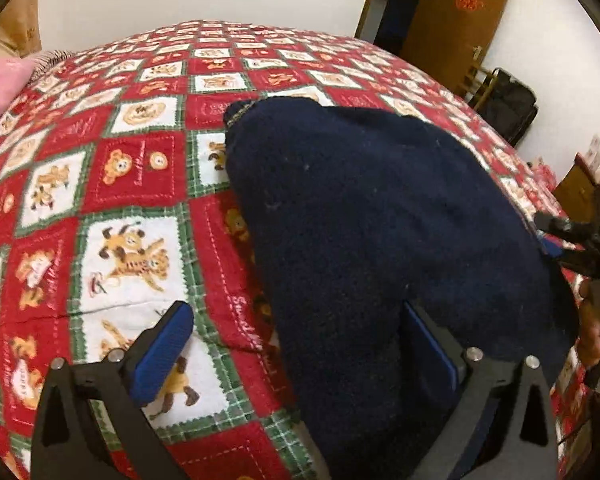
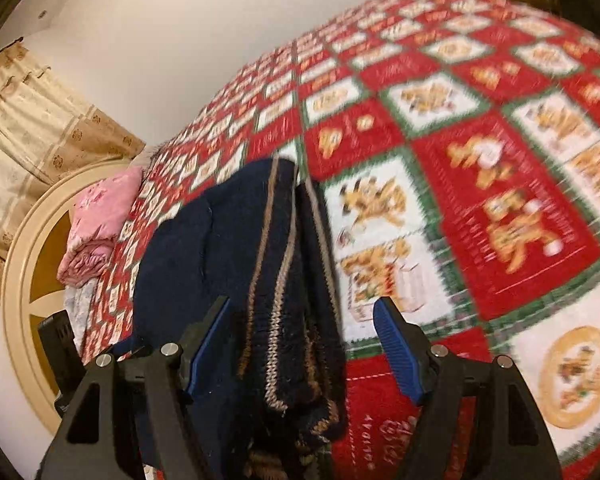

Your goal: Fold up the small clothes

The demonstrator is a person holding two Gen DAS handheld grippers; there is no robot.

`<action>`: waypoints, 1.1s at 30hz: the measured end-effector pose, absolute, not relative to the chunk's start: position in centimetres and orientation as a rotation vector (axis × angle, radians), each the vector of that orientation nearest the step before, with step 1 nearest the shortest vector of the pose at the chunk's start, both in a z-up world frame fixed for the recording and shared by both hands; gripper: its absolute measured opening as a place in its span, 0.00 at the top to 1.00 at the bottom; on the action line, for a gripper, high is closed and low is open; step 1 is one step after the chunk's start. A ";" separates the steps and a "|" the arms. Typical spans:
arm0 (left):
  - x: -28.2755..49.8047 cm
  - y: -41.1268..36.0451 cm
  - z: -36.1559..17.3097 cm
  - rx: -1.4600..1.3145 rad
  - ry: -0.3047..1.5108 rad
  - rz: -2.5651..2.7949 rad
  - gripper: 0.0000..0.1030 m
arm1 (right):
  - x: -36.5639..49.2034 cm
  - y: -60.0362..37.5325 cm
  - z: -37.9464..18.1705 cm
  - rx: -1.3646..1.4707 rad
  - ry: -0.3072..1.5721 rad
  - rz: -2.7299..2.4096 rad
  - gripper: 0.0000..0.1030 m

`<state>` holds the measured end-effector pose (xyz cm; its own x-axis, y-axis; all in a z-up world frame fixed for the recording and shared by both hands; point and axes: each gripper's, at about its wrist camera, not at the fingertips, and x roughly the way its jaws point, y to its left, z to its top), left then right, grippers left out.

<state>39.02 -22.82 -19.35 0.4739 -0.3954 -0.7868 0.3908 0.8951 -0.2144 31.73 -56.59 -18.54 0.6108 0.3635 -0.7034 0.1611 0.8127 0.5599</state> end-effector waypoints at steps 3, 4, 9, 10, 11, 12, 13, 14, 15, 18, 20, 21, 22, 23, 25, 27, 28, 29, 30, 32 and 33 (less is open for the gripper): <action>38.8 -21.6 -18.4 -0.096 0.938 -0.507 0.00 | 32.5 -56.2 -19.7 0.666 0.951 0.170 0.30; 38.8 -21.1 -17.8 -0.140 0.914 -0.515 0.01 | 32.7 -56.2 -20.0 0.673 0.954 0.178 0.30; 40.3 -21.1 -17.7 -0.242 0.953 -0.540 0.01 | 33.7 -56.0 -20.3 0.689 0.968 0.212 0.38; 40.8 -21.5 -18.2 -0.222 0.968 -0.524 0.01 | 34.0 -55.7 -20.4 0.686 0.982 0.228 0.39; 41.1 -21.8 -18.7 -0.219 0.979 -0.521 0.01 | 34.2 -55.6 -20.5 0.679 0.992 0.230 0.39; 41.4 -21.9 -19.0 -0.226 0.988 -0.523 0.00 | 34.4 -55.4 -20.6 0.674 1.004 0.233 0.39; 41.8 -22.0 -19.6 -0.250 1.011 -0.529 0.00 | 34.5 -55.3 -20.7 0.675 1.010 0.239 0.39; 42.1 -22.0 -20.1 -0.278 1.028 -0.538 0.00 | 34.7 -55.4 -20.9 0.685 1.013 0.249 0.39; 42.3 -22.0 -20.4 -0.298 1.041 -0.545 0.00 | 34.8 -55.6 -21.1 0.701 1.017 0.258 0.39; 42.3 -22.4 -20.7 -0.276 1.020 -0.573 0.00 | 35.2 -55.8 -21.5 0.739 1.023 0.288 0.39; 42.3 -22.6 -20.7 -0.258 1.013 -0.590 0.00 | 35.2 -55.6 -21.4 0.745 1.021 0.316 0.40; 42.4 -22.7 -20.8 -0.260 1.011 -0.594 0.00 | 35.1 -55.5 -21.3 0.751 1.021 0.342 0.40; 42.5 -22.7 -20.8 -0.262 1.010 -0.594 0.00 | 35.0 -55.0 -21.2 0.749 1.026 0.375 0.41; 42.4 -22.7 -20.8 -0.257 1.006 -0.594 0.00 | 35.0 -54.5 -21.0 0.719 1.027 0.366 0.41; 42.2 -22.9 -20.8 -0.237 0.992 -0.603 0.00 | 35.3 -54.4 -21.6 0.720 1.039 0.332 0.41; 42.2 -22.9 -21.0 -0.241 0.984 -0.607 0.00 | 36.0 -54.7 -22.1 0.747 1.040 0.310 0.44; 42.3 -23.0 -21.0 -0.236 0.981 -0.608 0.00 | 36.4 -54.5 -22.2 0.746 1.045 0.300 0.44; 42.2 -23.0 -21.0 -0.228 0.977 -0.608 0.00 | 36.7 -54.3 -22.3 0.738 1.050 0.290 0.44; 42.2 -23.0 -21.1 -0.225 0.976 -0.606 0.00 | 36.8 -54.1 -22.2 0.742 1.053 0.281 0.42; 42.4 -23.1 -21.1 -0.227 0.980 -0.608 0.00 | 36.8 -53.8 -22.0 0.794 1.048 0.318 0.42; 42.5 -23.0 -21.1 -0.228 0.981 -0.611 0.00 | 36.8 -53.6 -22.1 0.803 1.043 0.356 0.42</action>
<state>42.49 -23.00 -21.15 0.4054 -0.5790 -0.7074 0.3797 0.8106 -0.4458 36.75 -53.62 -22.11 0.4808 0.6132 -0.6267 0.1025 0.6705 0.7348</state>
